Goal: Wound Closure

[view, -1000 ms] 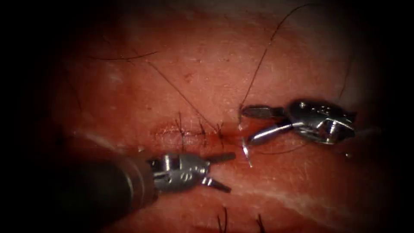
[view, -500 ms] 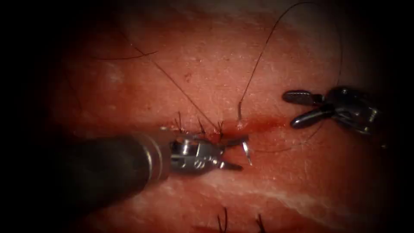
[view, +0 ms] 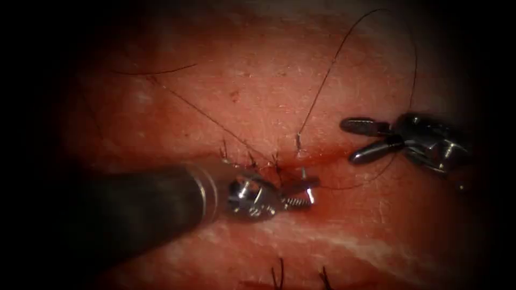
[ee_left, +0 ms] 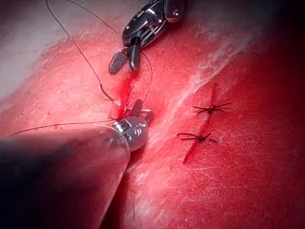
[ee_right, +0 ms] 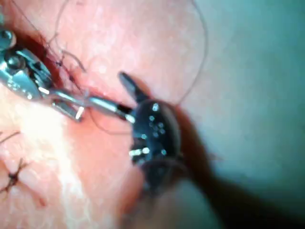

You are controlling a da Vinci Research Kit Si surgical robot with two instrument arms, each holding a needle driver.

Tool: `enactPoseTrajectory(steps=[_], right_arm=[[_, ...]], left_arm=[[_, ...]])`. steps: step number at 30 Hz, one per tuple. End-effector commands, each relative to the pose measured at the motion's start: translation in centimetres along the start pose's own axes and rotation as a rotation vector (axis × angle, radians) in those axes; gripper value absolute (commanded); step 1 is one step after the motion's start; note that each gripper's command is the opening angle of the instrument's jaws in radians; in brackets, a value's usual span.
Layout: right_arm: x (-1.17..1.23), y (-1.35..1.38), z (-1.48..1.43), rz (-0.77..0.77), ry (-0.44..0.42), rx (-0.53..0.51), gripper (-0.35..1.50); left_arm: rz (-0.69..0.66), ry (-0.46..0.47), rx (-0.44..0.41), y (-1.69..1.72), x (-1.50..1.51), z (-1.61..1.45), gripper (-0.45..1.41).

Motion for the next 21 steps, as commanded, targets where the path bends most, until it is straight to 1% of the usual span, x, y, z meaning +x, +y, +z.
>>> enactPoseTrajectory(steps=[1,3,4,6,7,8,14,16,18,19,21], right_arm=[[-0.15,-0.01,0.06,0.011,-0.001,0.0,0.78],[-0.17,0.01,0.07,0.009,-0.001,-0.001,0.78],[-0.18,0.01,0.08,0.008,0.0,-0.002,0.78],[-0.18,0.01,0.1,0.008,0.003,-0.002,0.78],[-0.18,0.01,0.1,0.008,0.003,-0.003,0.78],[-0.18,0.01,0.11,0.014,0.006,-0.003,0.78],[-0.17,0.01,0.12,0.014,0.007,-0.004,0.76],[-0.17,0.01,0.12,0.014,0.007,-0.004,0.74],[-0.17,0.02,0.12,0.015,0.007,-0.005,0.74],[-0.17,0.03,0.12,0.015,0.007,-0.005,0.74],[-0.17,0.03,0.13,0.015,0.007,-0.005,0.73]], left_arm=[[0.03,-0.005,0.011,0.05,0.0,0.06,-0.03],[0.066,-0.035,0.036,0.0,0.0,0.05,-0.06],[0.075,-0.043,0.042,-0.01,-0.01,0.05,-0.04],[0.099,-0.055,0.053,-0.02,-0.03,0.06,-0.1],[0.102,-0.061,0.058,-0.03,-0.04,0.07,-0.23],[0.113,-0.067,0.06,-0.02,-0.05,0.07,-0.45],[0.106,-0.1,0.07,0.01,-0.08,0.0,-0.45],[0.031,-0.1,0.073,0.01,-0.04,-0.03,-0.45],[-0.037,-0.074,0.063,0.01,0.01,-0.05,-0.45],[-0.099,-0.043,0.05,-0.02,0.1,-0.06,-0.45],[-0.155,-0.027,0.043,-0.05,0.2,-0.08,-0.45]])
